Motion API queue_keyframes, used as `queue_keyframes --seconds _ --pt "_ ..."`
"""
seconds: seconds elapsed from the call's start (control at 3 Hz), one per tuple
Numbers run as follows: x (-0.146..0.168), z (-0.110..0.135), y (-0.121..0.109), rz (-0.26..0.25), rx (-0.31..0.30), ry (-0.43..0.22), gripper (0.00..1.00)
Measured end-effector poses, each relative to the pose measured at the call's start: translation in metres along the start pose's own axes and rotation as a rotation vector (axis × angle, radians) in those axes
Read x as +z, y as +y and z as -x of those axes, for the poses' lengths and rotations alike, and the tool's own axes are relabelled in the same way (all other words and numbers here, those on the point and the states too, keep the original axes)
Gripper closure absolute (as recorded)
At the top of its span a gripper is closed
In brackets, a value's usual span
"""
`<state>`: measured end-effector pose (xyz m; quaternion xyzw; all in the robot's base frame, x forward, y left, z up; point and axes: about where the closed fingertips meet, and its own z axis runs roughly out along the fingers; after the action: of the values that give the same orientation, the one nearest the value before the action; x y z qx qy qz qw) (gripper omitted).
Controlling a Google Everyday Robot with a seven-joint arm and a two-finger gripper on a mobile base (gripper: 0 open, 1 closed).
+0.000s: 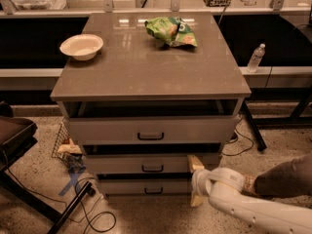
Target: Open middle drawer
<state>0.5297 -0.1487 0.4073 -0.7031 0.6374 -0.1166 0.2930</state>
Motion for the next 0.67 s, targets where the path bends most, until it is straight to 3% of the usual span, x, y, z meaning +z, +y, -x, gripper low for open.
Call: queue_keyframes --seconds 0.33,0.67 --pt "0.0180 -0.0009 -0.0280 0.008 -0.047 0.016 0.00" --pt "0.0183 -0.0008 -0.0280 0.009 -0.047 0.016 0.00"
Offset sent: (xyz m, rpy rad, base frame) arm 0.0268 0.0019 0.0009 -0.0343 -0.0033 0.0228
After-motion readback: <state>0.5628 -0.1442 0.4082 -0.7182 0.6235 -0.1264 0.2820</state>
